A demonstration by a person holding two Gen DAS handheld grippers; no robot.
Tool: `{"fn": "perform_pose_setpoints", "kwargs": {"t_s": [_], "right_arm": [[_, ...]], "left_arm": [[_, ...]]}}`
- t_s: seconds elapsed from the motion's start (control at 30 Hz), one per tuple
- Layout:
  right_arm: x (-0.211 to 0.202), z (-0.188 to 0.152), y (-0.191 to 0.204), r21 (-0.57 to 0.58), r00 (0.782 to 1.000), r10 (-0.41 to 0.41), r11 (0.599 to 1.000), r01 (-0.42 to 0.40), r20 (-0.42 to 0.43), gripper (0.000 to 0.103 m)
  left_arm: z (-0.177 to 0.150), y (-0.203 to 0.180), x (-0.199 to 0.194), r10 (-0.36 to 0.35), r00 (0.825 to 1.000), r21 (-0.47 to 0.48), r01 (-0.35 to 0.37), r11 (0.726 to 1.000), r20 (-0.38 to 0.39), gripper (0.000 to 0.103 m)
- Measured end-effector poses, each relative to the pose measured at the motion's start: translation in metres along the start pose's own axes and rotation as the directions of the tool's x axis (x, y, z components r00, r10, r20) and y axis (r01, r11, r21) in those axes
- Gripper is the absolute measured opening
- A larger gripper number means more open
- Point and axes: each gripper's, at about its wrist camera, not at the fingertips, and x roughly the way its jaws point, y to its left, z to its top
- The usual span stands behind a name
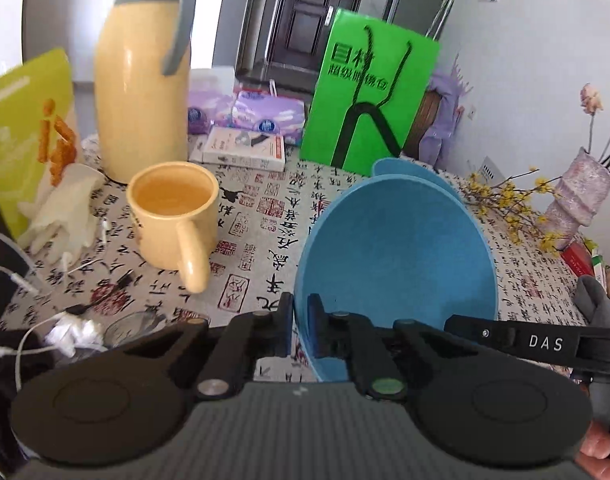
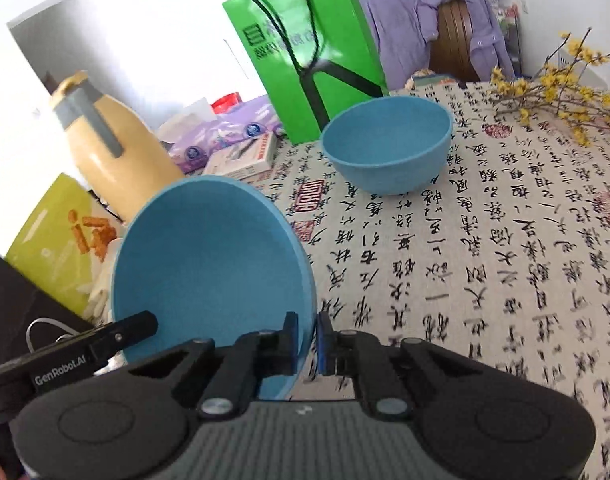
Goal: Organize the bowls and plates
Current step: 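Close both grippers on the second blue bowl's rim, then carry the second blue bowl with both grippers over the first bowl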
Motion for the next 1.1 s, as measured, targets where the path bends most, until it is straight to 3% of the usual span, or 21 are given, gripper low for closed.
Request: {"fn": "perform_pose_setpoints", "kwargs": {"t_s": [0.27,0.37,0.47,0.67,0.8,1.1], "right_arm": [[-0.07,-0.061,0.002,-0.006,0.996,0.043,0.999,-0.043,0.082,0.008],[-0.099,-0.094,0.013,-0.064,0.987,0.033,0.998,-0.023,0.155,0.008],[-0.128,-0.135,0.031,-0.154,0.969,0.015,0.988,0.023,0.247,0.008],[-0.166,-0.201,0.044,-0.265,0.953,0.023,0.962,0.061,0.303,0.008],[-0.172,-0.231,0.043,-0.284,0.961,0.024,0.957,0.057,0.276,0.009],[-0.174,-0.253,0.031,-0.25,0.964,0.018,0.967,0.051,0.267,0.009]], "left_arm": [[-0.055,-0.012,-0.08,-0.002,0.992,0.028,-0.002,1.0,0.124,0.008],[-0.09,-0.02,-0.117,0.026,0.977,0.041,-0.035,0.999,0.211,0.008],[-0.131,-0.026,-0.151,0.076,0.95,0.039,-0.092,0.995,0.302,0.008],[-0.179,-0.011,-0.185,0.051,0.963,-0.019,-0.048,0.999,0.264,0.008],[-0.196,-0.01,-0.197,0.065,0.964,-0.015,-0.063,0.998,0.258,0.008],[-0.208,-0.02,-0.195,0.069,0.968,-0.001,-0.071,0.997,0.24,0.008]]}}
